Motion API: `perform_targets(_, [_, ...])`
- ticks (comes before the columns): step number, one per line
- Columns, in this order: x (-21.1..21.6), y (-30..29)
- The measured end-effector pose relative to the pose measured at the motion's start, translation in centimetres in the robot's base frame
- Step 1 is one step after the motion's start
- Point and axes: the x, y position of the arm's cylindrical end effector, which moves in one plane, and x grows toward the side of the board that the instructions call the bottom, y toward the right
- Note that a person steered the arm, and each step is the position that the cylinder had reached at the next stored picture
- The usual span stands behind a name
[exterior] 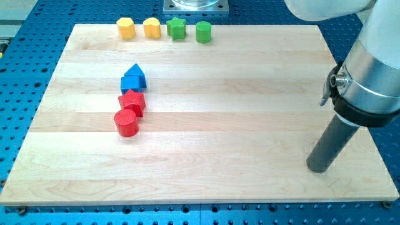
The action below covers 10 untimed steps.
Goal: Place your arm at the bottom center of the board
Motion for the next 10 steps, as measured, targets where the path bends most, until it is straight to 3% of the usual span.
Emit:
perform_targets(8, [-1.8,-2.3])
perform_targets(10, [2.4,-15.3])
